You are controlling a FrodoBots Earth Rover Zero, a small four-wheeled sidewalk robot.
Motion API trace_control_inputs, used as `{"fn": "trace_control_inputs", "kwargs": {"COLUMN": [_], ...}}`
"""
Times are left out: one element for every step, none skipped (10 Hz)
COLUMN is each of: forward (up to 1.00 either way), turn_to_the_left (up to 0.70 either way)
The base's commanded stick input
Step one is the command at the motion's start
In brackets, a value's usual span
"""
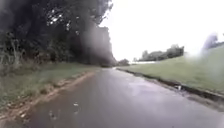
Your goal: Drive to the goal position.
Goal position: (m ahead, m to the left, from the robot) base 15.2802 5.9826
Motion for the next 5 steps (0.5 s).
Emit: {"fn": "trace_control_inputs", "kwargs": {"forward": [0.70, 0.70, 0.70, 0.70, 0.70], "turn_to_the_left": [0.00, 0.00, 0.00, 0.00, 0.00]}}
